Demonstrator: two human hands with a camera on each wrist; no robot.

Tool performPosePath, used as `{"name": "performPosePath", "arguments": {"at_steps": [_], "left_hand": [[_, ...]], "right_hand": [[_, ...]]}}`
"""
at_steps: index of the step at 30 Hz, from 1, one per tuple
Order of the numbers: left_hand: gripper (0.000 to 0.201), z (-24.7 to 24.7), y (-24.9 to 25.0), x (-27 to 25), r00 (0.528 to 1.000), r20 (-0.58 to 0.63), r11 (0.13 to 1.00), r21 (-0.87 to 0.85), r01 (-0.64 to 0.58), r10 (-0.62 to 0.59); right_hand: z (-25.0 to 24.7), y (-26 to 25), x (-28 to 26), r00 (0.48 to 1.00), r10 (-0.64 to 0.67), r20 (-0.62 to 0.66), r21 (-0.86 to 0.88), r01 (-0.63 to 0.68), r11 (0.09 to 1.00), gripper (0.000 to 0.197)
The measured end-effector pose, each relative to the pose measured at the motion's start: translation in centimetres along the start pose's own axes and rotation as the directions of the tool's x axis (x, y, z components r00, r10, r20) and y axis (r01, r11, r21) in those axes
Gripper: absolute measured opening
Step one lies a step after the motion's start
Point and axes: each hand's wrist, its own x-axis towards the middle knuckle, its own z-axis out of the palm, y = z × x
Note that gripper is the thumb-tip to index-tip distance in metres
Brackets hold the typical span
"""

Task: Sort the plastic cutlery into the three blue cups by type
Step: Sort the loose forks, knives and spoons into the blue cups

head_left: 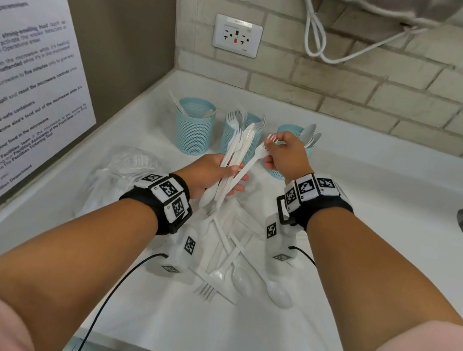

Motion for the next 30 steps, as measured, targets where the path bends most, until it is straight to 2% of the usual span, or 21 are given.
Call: {"name": "performPosePath", "arguments": {"at_steps": [2, 7, 12, 17, 25, 27, 30], "left_hand": [[0.023, 0.1, 0.0, 0.1, 1.000, -0.003, 1.000, -0.005, -0.008, 0.008], [0.023, 0.1, 0.0, 0.2, 1.000, 0.006, 1.000, -0.017, 0.003, -0.003], [0.023, -0.2, 0.2, 0.2, 1.000, 0.021, 0.999, -0.040, 0.018, -0.017], [0.025, -0.8, 0.4, 0.3, 0.999, 0.015, 0.996, -0.089, 0.031, -0.030], [0.030, -1.3, 0.5, 0.9, 0.999, -0.023, 0.990, -0.137, 0.036, -0.040], [0.031, -1.5, 0.6, 1.0, 0.999, -0.027, 0.988, -0.150, 0.038, -0.043], [0.031, -1.9, 0.8, 1.1, 0.999, -0.032, 0.983, -0.179, 0.033, -0.040]], "right_hand": [[0.3, -0.1, -0.1, 1.000, 0.014, 0.017, 0.022, -0.014, 1.000, 0.004], [1.0, -0.3, -0.4, 0.991, 0.037, 0.131, 0.038, -0.042, 0.998, 0.019], [0.6, -0.5, 0.2, 0.999, -0.028, 0.041, 0.044, 0.026, 0.999, 0.011], [0.1, -1.0, 1.6, 0.994, -0.053, -0.094, 0.051, 0.058, 0.997, 0.019], [0.2, -1.2, 3.1, 0.996, -0.023, -0.089, 0.063, 0.029, 0.998, 0.020], [0.0, -1.6, 3.5, 0.985, -0.059, -0.161, 0.043, 0.067, 0.997, 0.022], [-0.7, -3.5, 4.5, 0.916, -0.100, -0.388, 0.050, 0.130, 0.990, 0.025]]}}
